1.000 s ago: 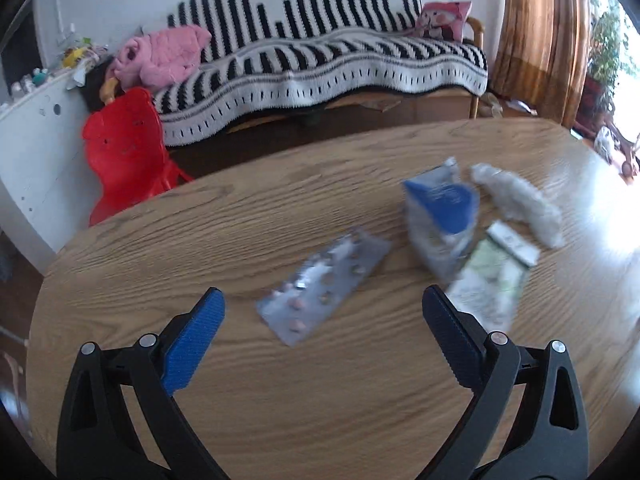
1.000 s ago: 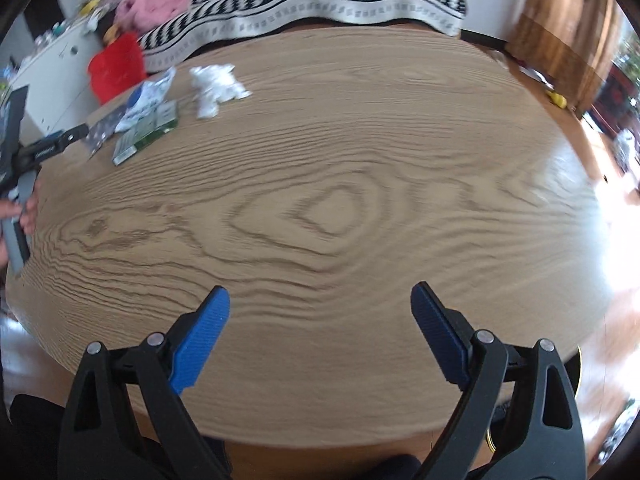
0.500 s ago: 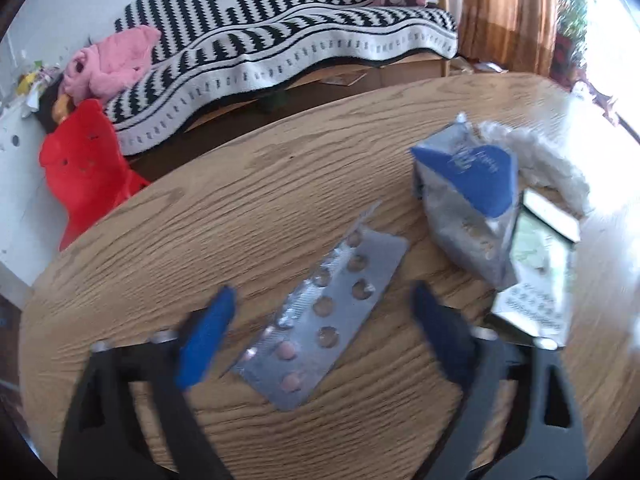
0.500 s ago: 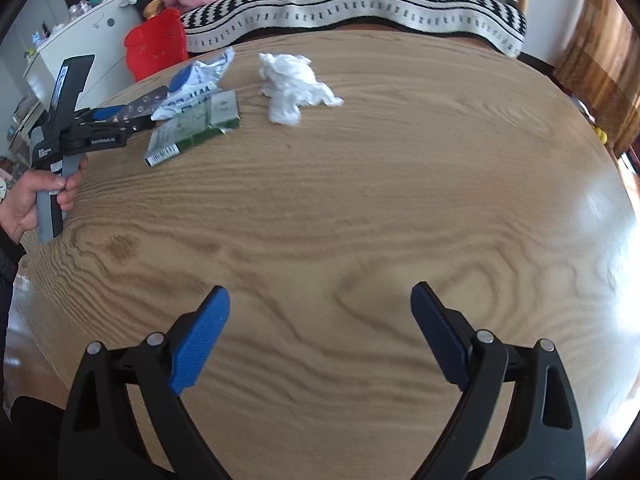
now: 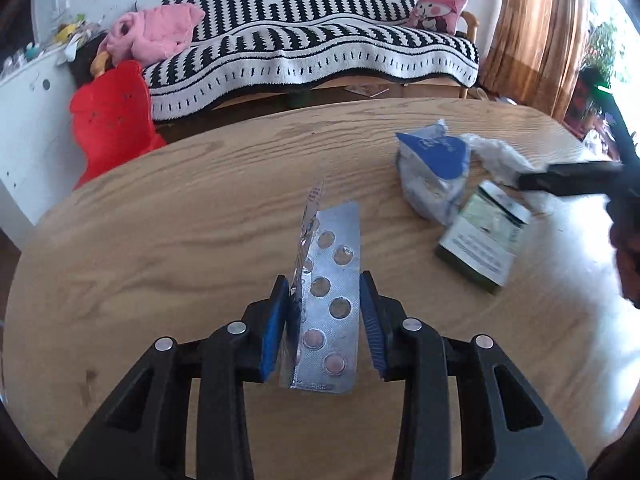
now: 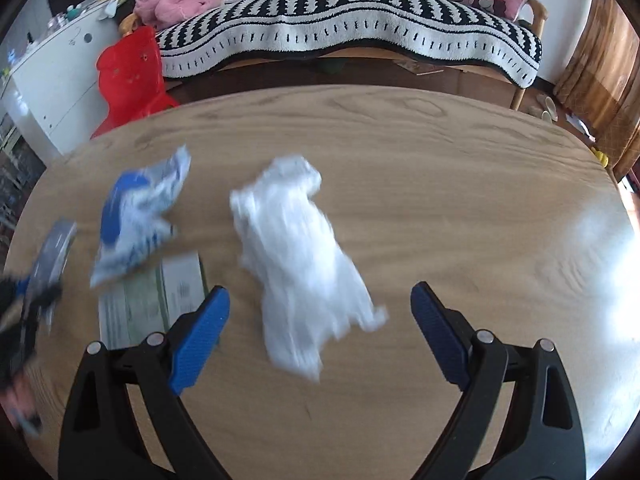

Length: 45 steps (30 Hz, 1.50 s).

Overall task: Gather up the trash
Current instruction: 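Grasp the silver pill blister pack with the left tool while the right tool grasps white tissue, then carry the blister pack and tissue over the black trash bin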

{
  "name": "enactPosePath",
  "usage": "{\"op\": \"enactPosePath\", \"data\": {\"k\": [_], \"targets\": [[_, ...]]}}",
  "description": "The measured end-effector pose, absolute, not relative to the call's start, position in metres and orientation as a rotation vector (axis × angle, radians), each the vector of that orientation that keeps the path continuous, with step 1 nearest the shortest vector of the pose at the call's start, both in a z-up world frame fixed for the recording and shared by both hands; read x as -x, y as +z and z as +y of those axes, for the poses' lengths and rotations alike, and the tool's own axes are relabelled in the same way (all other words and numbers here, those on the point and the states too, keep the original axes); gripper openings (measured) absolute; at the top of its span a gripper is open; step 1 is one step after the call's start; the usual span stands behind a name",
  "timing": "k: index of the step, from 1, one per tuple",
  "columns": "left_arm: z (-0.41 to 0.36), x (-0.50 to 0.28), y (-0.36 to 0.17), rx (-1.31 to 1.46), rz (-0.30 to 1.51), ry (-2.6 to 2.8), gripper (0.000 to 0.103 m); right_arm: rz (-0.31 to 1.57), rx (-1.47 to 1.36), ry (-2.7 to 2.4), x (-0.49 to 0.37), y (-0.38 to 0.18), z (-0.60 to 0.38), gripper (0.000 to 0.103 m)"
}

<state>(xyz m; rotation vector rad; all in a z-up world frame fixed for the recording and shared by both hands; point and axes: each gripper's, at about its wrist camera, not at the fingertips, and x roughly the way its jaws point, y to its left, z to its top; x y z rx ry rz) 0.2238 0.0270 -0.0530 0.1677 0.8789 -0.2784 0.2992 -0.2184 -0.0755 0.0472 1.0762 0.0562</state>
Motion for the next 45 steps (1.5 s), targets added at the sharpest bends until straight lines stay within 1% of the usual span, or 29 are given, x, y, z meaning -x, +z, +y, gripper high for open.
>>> {"op": "enactPosePath", "data": {"k": [1,2,3,4,5,6,11,20,24,31,36,40,45], "targets": [[0.026,-0.218,-0.051,-0.168,0.877,-0.277,0.035,1.082,-0.032,0.050,-0.304,-0.077,-0.214,0.087],[0.023,-0.212,-0.050,-0.173,0.874,-0.274,0.035,1.084,-0.017,0.042,-0.306,-0.079,-0.212,0.078],[0.019,-0.206,-0.048,-0.183,0.870,-0.269,0.035,1.078,0.005,0.025,-0.305,-0.080,-0.209,0.066],[0.016,-0.201,-0.046,-0.189,0.868,-0.264,0.035,1.067,0.011,0.030,-0.302,-0.079,-0.207,0.062],[0.011,-0.194,-0.043,-0.191,0.870,-0.261,0.035,1.063,0.010,0.032,-0.299,-0.077,-0.207,0.035],[0.008,-0.190,-0.040,-0.189,0.871,-0.258,0.035,1.074,-0.001,0.035,-0.294,-0.075,-0.208,0.013],[-0.016,-0.165,-0.023,-0.176,0.868,-0.264,0.035,1.041,0.002,0.037,-0.241,-0.057,-0.222,0.012],[-0.094,-0.099,0.008,-0.161,0.860,-0.357,0.036,0.998,-0.039,-0.013,-0.063,-0.025,-0.290,0.012],[-0.148,-0.060,0.012,-0.167,0.850,-0.438,0.036,0.979,-0.078,-0.065,0.007,-0.020,-0.329,0.012],[-0.251,0.003,0.004,-0.230,0.834,-0.627,0.036,0.954,-0.167,-0.247,0.108,-0.031,-0.415,0.012],[-0.317,0.030,-0.013,-0.223,0.894,-0.729,0.036,0.939,-0.290,-0.394,0.162,-0.043,-0.486,0.013],[-0.360,0.048,-0.022,-0.218,0.899,-0.788,0.036,0.954,-0.351,-0.471,0.194,-0.060,-0.527,0.013],[-0.395,0.063,-0.039,-0.222,0.914,-0.845,0.036,1.009,-0.450,-0.529,0.213,-0.092,-0.572,0.013]]}}
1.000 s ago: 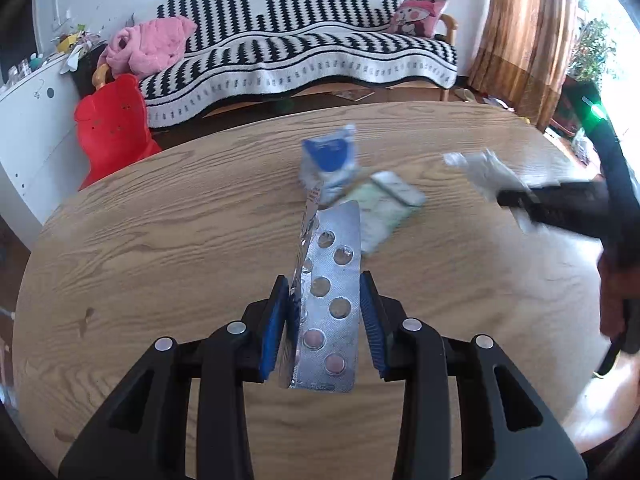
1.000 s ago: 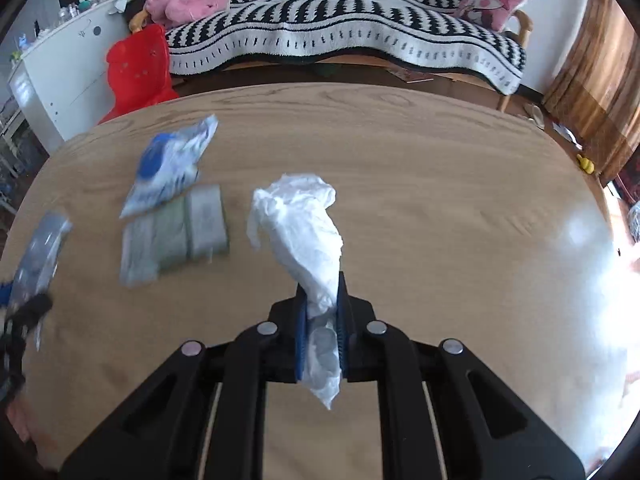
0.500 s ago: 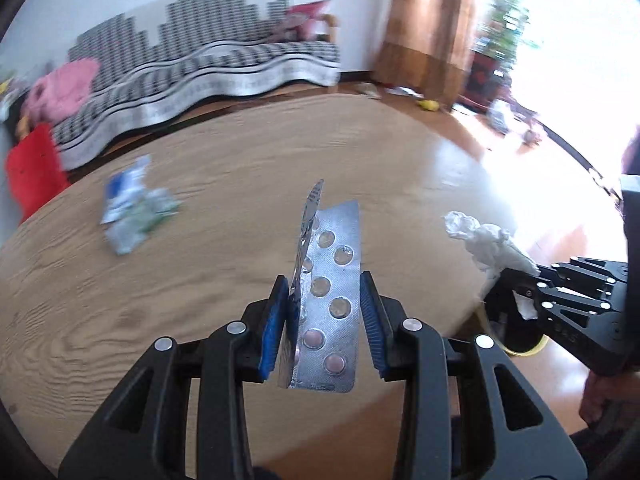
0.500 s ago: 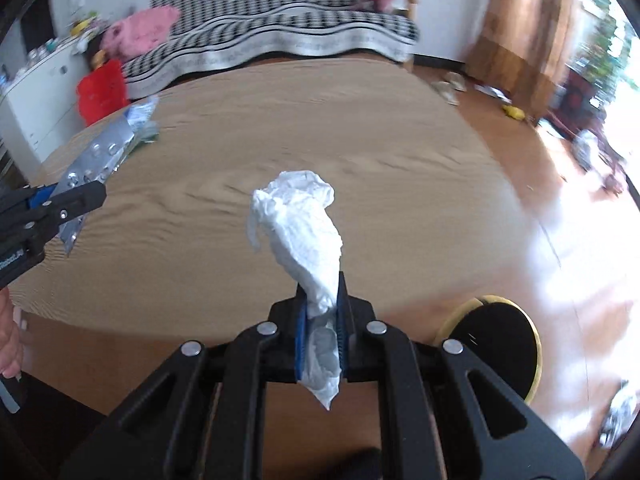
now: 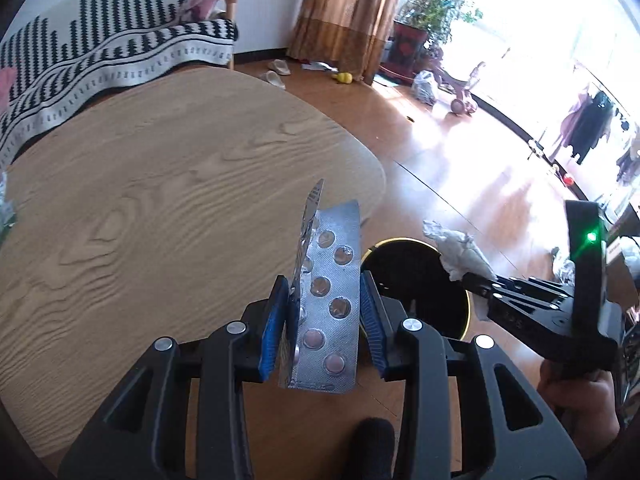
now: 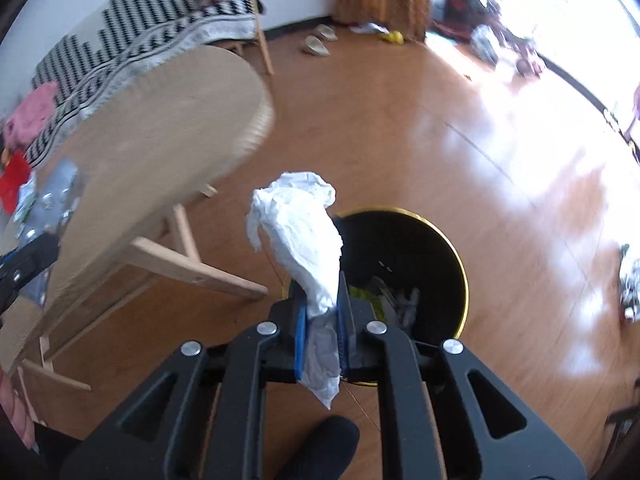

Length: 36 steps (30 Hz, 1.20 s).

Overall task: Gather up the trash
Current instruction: 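Carry the blister pack and tissue over the black trash bin, then open the left tool to drop the blister pack while the right tool drops the tissue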

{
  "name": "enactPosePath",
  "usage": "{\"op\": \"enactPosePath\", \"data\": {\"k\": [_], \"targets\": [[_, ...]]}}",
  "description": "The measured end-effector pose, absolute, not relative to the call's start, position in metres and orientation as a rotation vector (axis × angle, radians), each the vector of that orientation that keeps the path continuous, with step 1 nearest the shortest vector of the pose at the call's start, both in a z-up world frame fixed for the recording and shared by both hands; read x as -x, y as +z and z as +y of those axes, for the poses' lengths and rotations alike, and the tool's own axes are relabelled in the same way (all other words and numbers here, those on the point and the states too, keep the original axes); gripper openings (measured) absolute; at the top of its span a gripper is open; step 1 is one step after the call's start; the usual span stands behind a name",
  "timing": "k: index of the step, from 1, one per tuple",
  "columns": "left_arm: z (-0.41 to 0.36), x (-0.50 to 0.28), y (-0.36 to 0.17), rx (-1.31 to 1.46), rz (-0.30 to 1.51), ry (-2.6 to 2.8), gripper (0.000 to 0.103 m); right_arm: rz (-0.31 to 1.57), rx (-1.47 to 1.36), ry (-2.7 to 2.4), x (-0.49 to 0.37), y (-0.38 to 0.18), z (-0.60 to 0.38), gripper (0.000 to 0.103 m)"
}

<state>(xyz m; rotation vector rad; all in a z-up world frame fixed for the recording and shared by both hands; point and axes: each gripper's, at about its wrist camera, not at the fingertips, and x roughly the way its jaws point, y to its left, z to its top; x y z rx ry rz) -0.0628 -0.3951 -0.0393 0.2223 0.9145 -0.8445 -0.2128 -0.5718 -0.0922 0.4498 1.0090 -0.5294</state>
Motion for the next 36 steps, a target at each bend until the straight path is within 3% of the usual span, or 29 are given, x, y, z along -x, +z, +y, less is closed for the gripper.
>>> {"op": "enactPosePath", "data": {"k": [13,25,26,28,29,36], "targets": [[-0.434,0.083,-0.064,-0.344,0.871,-0.931,0.036,1.166,-0.649,-0.595,0.213,-0.162,-0.633,0.013],[-0.450,0.076,-0.075,-0.357,0.895,-0.959,0.036,1.140,-0.681,-0.602,0.209,-0.161,-0.636,0.013],[-0.450,0.076,-0.076,-0.359,0.897,-0.960,0.036,1.135,-0.690,-0.603,0.210,-0.160,-0.638,0.019],[-0.453,0.077,-0.078,-0.360,0.902,-0.962,0.036,1.112,-0.712,-0.599,0.212,-0.155,-0.641,0.047],[-0.454,0.078,-0.080,-0.361,0.905,-0.963,0.036,1.099,-0.713,-0.602,0.214,-0.153,-0.641,0.068],[-0.465,0.076,-0.093,-0.347,0.957,-0.984,0.036,1.051,-0.714,-0.638,0.221,-0.136,-0.644,0.069]]}}
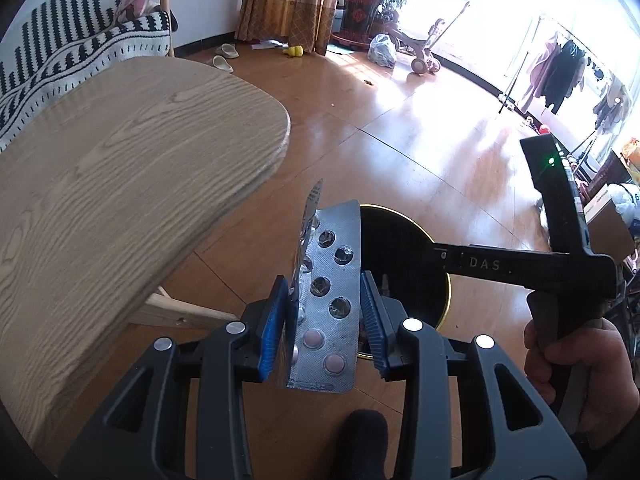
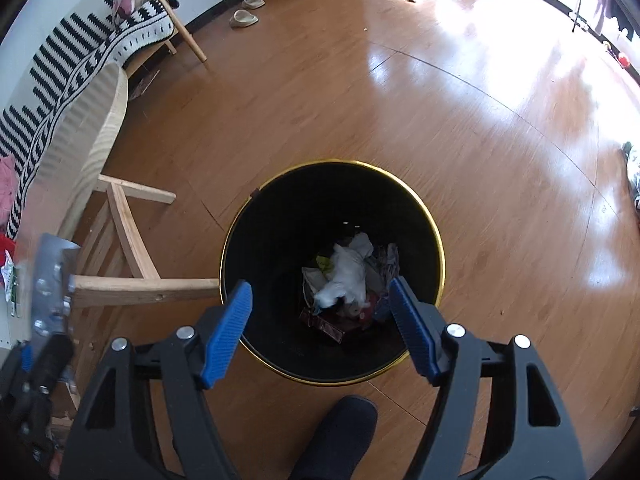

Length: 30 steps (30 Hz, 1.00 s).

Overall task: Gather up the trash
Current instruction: 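Open the left tool to drop the blister pack while the right tool drops the tissue, then move both open tools back over the table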

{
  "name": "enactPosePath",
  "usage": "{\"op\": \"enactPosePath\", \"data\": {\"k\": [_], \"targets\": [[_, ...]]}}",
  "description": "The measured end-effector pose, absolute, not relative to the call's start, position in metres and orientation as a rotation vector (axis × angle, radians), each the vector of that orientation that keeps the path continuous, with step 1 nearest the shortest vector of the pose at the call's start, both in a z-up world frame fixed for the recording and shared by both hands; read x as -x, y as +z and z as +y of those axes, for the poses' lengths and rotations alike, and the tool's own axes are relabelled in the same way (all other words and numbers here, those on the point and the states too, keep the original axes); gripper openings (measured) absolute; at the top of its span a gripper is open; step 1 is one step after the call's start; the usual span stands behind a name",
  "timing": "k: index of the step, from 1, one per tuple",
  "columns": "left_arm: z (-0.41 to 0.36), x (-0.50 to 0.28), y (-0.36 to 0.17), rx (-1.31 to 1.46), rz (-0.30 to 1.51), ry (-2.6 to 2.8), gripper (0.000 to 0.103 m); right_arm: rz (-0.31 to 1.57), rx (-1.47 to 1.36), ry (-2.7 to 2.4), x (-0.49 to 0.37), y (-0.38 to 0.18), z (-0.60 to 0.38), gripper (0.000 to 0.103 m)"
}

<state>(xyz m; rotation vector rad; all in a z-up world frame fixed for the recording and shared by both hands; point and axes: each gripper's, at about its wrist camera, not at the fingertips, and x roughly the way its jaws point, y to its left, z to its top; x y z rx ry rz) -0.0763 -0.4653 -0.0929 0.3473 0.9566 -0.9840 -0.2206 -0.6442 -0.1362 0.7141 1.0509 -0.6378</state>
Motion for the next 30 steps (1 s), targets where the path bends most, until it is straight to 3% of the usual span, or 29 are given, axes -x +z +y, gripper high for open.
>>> {"op": "enactPosePath", "data": {"k": [9,17,19,20,21,30], "targets": [[-0.508,0.096,-0.145,-0.358,1.101,-1.098,0.036,0.978,-0.762,-0.687,0.242,-0.117,-0.662,0.075],[-0.543,0.102,-0.162,-0.353,1.111,-1.130,0.036,0.923,-0.797,-0.722,0.259,-0.106,-0.675,0.077],[-0.549,0.101,-0.162,-0.330,1.105,-1.130,0.046,0.917,-0.803,-0.729,0.262,-0.105,-0.678,0.078],[-0.551,0.100,-0.162,-0.322,1.102,-1.123,0.066,0.917,-0.803,-0.730,0.263,-0.105,-0.679,0.078],[-0.552,0.099,-0.161,-0.310,1.093,-1.118,0.076,0.918,-0.803,-0.731,0.262,-0.105,-0.680,0.078],[-0.526,0.092,-0.138,-0.299,1.037,-1.093,0.083,0.920,-0.753,-0.688,0.236,-0.088,-0.658,0.081]]}}
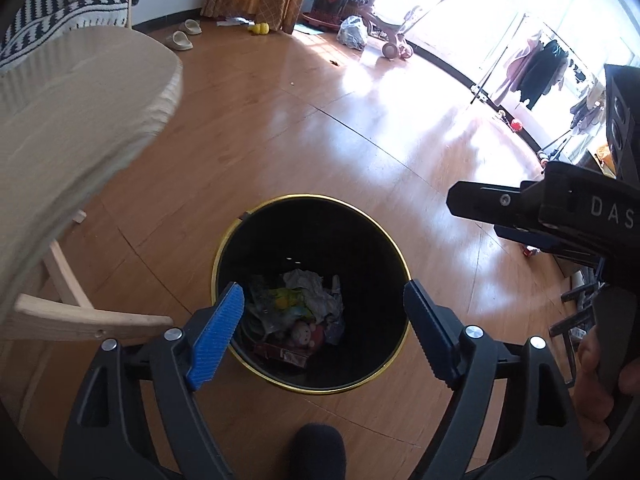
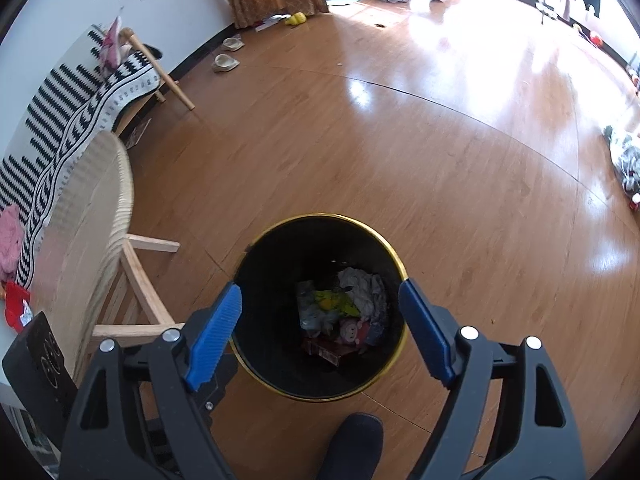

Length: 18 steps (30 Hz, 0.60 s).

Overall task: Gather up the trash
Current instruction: 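Move both open tools back over the table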

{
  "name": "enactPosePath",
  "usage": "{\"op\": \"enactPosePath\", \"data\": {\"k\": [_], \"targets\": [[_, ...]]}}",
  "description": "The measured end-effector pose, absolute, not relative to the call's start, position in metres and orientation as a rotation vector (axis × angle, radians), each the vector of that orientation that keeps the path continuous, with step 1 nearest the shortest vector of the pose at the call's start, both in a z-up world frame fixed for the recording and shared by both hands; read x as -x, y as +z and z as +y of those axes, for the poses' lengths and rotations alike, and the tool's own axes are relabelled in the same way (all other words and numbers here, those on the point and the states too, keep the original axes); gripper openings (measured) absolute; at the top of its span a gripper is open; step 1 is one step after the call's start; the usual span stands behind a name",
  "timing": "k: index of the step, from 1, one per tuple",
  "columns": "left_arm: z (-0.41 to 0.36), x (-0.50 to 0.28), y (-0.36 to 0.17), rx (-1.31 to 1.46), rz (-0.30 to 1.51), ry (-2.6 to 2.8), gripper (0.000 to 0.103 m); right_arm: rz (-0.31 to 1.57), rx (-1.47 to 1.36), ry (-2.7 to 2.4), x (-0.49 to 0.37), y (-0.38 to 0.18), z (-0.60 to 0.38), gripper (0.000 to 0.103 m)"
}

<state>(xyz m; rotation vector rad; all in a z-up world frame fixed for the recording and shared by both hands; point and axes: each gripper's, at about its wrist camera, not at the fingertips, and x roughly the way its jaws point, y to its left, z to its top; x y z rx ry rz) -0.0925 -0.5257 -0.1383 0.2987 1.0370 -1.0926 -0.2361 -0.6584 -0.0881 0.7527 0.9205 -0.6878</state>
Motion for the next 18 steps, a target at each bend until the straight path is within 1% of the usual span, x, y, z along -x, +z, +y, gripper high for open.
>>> {"op": "enactPosePath", "data": {"k": [5,8,16,18], "targets": [[-0.489,0.070,-0.109,-0.279,0.985,-1.046,0.090,0.931,-0.688,-0.634,0.205,-0.072,-0.630,0.085],[-0.452,0.050,-0.087,-0.260,0.937,-0.980,0.092,0.934,-0.644,-0.596,0.180,-0.061,-0.607,0.085],[-0.322,-0.030,-0.037,-0.251,0.819,-0.726,0.093,0.968,-0.503,-0.424,0.090,-0.037,-0.509,0.088],[-0.278,-0.055,-0.029,-0.234,0.809,-0.632,0.093,0.983,-0.464,-0.358,0.065,-0.034,-0.477,0.089]]}}
